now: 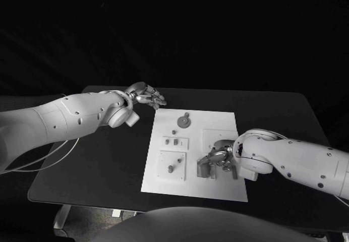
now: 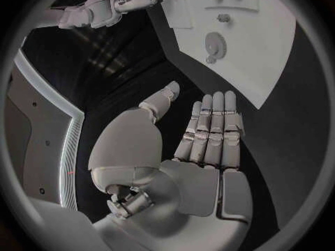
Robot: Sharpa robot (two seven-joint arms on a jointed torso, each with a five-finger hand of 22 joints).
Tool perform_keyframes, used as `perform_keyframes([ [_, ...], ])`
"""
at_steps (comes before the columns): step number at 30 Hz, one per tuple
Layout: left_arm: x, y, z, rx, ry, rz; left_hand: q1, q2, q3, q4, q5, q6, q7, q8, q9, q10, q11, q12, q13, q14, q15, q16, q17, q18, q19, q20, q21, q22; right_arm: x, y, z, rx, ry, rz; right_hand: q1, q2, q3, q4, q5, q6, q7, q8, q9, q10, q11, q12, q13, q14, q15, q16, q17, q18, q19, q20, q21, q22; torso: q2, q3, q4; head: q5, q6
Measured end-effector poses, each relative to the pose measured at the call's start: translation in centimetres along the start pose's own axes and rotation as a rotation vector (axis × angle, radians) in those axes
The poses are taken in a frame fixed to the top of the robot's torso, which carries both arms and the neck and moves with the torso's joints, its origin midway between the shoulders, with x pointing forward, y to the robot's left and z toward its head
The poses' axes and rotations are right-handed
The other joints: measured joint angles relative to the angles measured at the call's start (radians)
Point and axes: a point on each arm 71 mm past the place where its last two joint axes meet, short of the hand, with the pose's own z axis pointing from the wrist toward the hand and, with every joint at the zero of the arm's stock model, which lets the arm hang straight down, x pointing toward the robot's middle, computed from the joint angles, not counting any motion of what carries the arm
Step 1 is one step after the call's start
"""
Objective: Assemble the parts on the task board
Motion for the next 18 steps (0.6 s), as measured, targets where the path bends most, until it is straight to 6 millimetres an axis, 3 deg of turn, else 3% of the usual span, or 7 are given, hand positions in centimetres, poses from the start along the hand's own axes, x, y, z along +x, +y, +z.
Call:
perform_keyframes([
  [1, 0.00, 0.00, 0.00, 0.000, 0.000, 0.000, 0.000, 0.000, 0.000, 0.000, 0.000, 0.000, 0.000, 0.000, 0.000, 0.000, 0.000, 0.000, 0.000, 0.000, 0.000, 0.000, 0.000, 0.000, 0.000, 0.000, 0.000, 0.000, -0.02, 0.01, 0.00, 0.000, -0.002, 0.000, -0.005, -0.005, 0.006, -0.003, 0.000, 0.000, 0.000, -0.002, 0.000, -0.002, 0.002, 0.000, -0.002, 0.000, 0.000, 0.000, -0.001, 0.000, 0.000, 0.000, 0.000, 0.000, 0.000, 0.0001, 0.0000, 0.000, 0.000],
  [2, 0.00, 0.00, 0.00, 0.000, 0.000, 0.000, 0.000, 0.000, 0.000, 0.000, 0.000, 0.000, 0.000, 0.000, 0.000, 0.000, 0.000, 0.000, 0.000, 0.000, 0.000, 0.000, 0.000, 0.000, 0.000, 0.000, 0.000, 0.000, -0.03, 0.02, 0.01, 0.000, -0.005, -0.001, -0.016, -0.016, 0.051, -0.040, 0.000, 0.000, 0.000, -0.003, 0.000, -0.006, 0.002, 0.000, -0.004, -0.002, 0.001, 0.000, -0.003, 0.000, 0.000, 0.000, 0.000, 0.000, 0.000, 0.0000, 0.0000, 0.001, 0.000],
  [18, -0.03, 0.06, -0.03, -0.004, 0.000, 0.000, 0.000, 0.000, 0.001, 0.001, 0.000, 0.000, 0.000, 0.004, -0.001, 0.000, 0.000, 0.000, 0.000, 0.000, 0.000, 0.000, 0.001, -0.005, 0.000, 0.000, 0.000, 0.001, -0.19, 0.37, 0.16, -0.003, -0.042, -0.023, -0.032, -0.032, 0.080, -0.050, -0.001, -0.003, 0.002, -0.005, 0.001, -0.010, 0.000, 0.000, -0.011, -0.009, 0.002, 0.000, -0.006, 0.000, -0.002, 0.002, 0.000, 0.000, 0.000, -0.0010, 0.0002, 0.003, 0.000],
])
